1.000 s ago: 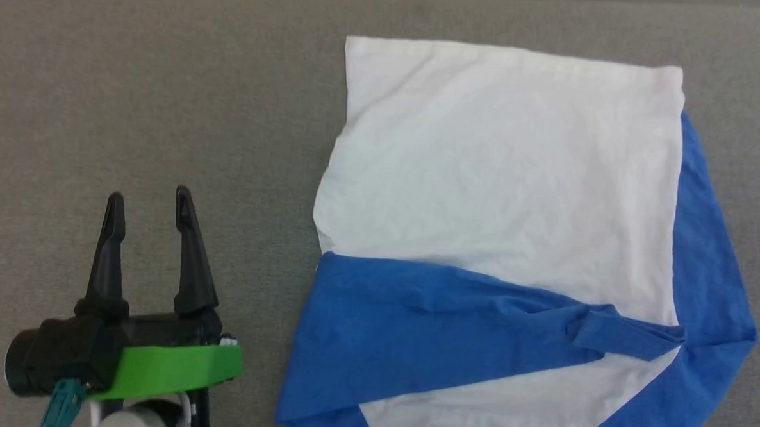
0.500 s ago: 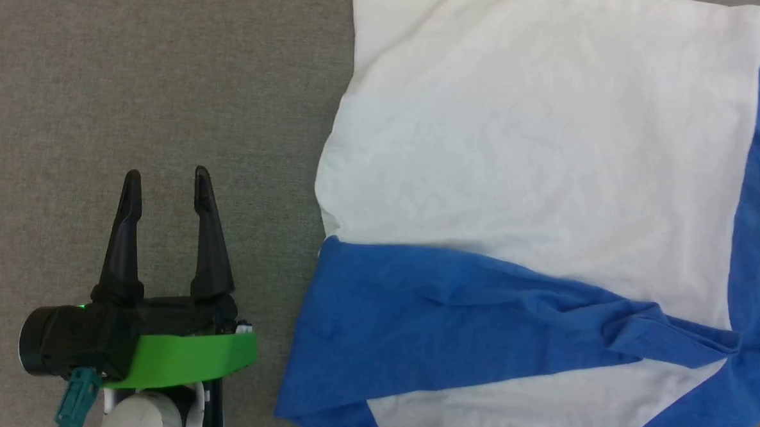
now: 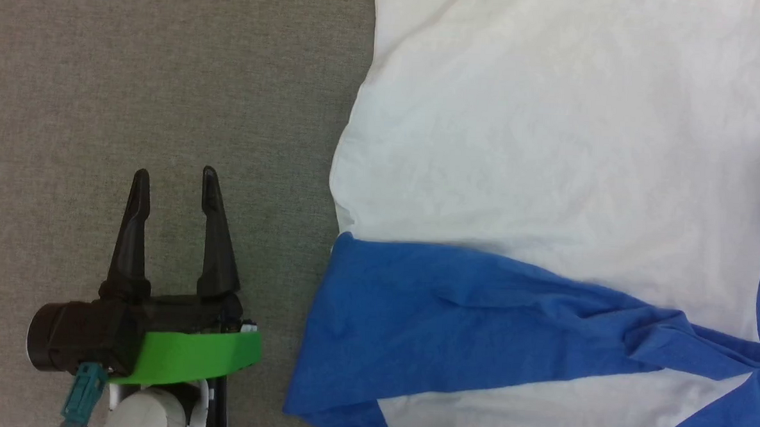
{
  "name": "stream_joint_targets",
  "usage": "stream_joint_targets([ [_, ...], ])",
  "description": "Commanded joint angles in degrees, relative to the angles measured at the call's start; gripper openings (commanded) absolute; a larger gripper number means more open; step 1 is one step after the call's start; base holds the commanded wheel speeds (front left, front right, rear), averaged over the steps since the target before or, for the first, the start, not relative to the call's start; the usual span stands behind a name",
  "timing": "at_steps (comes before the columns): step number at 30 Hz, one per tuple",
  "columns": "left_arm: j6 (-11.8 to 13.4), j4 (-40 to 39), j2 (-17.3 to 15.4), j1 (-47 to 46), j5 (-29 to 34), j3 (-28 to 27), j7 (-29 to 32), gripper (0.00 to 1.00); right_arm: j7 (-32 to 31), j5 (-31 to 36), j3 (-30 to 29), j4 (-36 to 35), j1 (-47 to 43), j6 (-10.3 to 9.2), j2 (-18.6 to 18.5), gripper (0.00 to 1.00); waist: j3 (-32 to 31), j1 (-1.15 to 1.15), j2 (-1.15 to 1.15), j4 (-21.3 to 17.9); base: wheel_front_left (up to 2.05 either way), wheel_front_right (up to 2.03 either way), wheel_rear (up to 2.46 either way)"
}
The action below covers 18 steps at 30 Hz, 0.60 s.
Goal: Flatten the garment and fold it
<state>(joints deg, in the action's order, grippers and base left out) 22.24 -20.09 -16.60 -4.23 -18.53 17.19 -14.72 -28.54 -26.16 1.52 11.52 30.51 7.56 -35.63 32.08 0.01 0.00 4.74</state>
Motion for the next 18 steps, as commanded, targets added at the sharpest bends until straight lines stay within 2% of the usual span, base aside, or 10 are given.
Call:
stream_joint_targets([
  [1, -0.3, 0.3, 0.1, -1.0, 0.8, -0.1, -0.3, 1.0, 0.2, -0.4, 1.2, 1.0, 0.7, -0.08, 0.3, 0.5, -0.2, -0.01, 0.0, 0.2, 0.0, 0.0, 0.0],
  [3, -0.4, 0.7, 0.0, -1.0, 0.7, -0.1, -0.3, 1.0, 0.1, -0.6, 2.0, 2.2, 1.2, -0.08, 0.4, 0.0, -0.5, -0.01, 0.0, 0.2, 0.0, 0.0, 0.0],
  [8, -0.6, 1.4, -0.1, -1.0, 0.4, 0.0, -0.1, 1.0, 0.1, -0.6, 1.4, 5.8, 2.4, -0.08, 1.5, 0.0, -1.7, -0.01, 0.0, 0.1, 0.0, 0.0, 0.0],
  [11, -0.4, 2.0, -0.4, -0.3, -0.1, -0.5, 0.0, 1.0, 3.8, 0.7, -2.1, 8.2, 2.9, -0.08, 2.3, 0.0, -4.4, -0.01, 0.0, -1.0, 0.0, 0.0, 0.0],
  [18, -0.4, 2.4, -1.1, 1.7, -1.3, -1.6, 0.1, 1.0, 7.4, 1.8, -10.5, 9.4, 0.0, -0.08, 2.3, 0.0, -11.3, -0.01, 0.0, -3.2, 0.0, 0.0, 0.0],
])
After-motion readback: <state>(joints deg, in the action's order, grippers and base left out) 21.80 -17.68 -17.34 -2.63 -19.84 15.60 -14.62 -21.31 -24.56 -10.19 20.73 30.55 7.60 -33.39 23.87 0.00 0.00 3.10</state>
